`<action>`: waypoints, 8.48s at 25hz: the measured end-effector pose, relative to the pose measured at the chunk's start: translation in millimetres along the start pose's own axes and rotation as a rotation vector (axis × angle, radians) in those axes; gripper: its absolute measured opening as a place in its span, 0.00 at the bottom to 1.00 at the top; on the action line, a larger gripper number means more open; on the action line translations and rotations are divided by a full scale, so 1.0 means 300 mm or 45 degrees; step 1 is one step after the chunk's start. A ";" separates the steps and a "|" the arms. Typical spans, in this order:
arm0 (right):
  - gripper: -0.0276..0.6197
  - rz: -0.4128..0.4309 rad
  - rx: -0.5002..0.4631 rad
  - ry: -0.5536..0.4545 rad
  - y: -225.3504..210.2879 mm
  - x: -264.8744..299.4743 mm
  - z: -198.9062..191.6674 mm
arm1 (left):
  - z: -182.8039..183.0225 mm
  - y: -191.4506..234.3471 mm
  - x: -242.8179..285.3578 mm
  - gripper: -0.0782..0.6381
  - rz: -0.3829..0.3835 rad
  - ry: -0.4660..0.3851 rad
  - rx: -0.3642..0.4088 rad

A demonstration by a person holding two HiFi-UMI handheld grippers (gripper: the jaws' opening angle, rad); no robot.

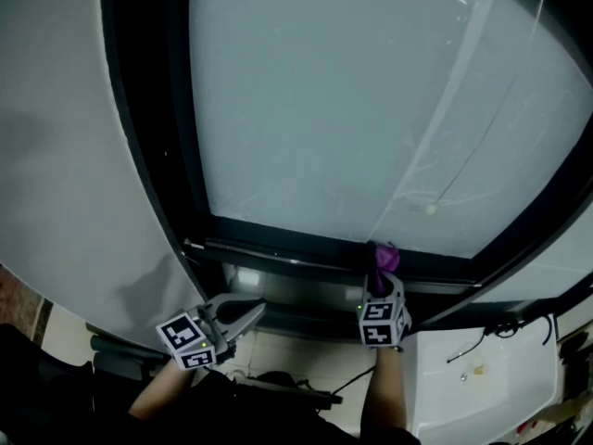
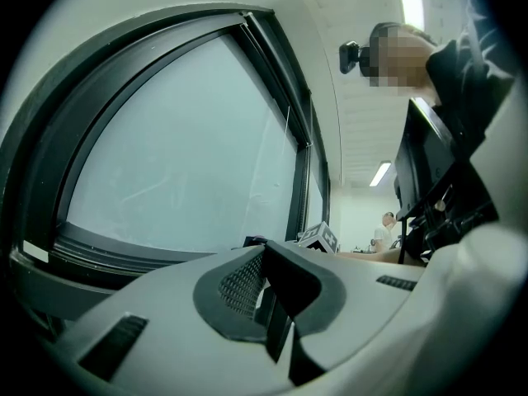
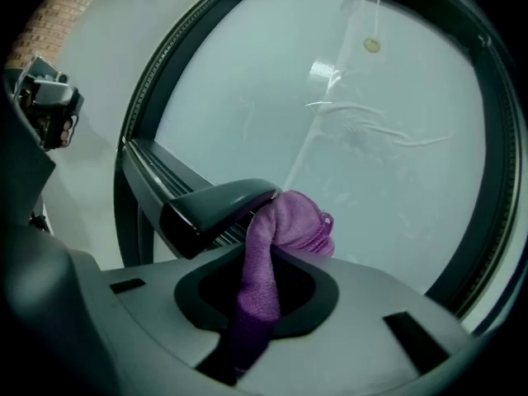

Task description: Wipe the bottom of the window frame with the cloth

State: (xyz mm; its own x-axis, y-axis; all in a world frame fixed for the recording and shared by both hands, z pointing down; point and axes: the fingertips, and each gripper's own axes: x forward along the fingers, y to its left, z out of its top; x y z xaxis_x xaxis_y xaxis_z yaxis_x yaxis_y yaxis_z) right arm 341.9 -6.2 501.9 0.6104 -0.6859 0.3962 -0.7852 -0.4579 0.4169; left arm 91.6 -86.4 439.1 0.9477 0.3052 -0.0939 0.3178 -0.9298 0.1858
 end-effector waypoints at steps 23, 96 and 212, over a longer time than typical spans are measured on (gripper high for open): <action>0.15 -0.312 0.141 0.021 0.178 -0.018 0.059 | 0.018 0.106 -0.077 0.10 -0.096 -0.004 -0.001; 0.15 0.565 -0.270 0.178 0.551 0.202 0.414 | 0.079 0.309 -0.243 0.10 0.453 -0.070 0.032; 0.14 1.625 0.665 -0.752 0.786 -0.238 0.674 | 0.188 0.341 -0.547 0.10 0.805 -0.215 0.101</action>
State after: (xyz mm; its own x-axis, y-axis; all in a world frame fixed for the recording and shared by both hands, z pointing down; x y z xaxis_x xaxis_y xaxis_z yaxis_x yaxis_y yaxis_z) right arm 92.1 -179.5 406.5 -0.5245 -0.8336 -0.1732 -0.7678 0.5511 -0.3268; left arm -33.0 -243.1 418.3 0.9312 -0.3350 -0.1438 -0.3076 -0.9336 0.1836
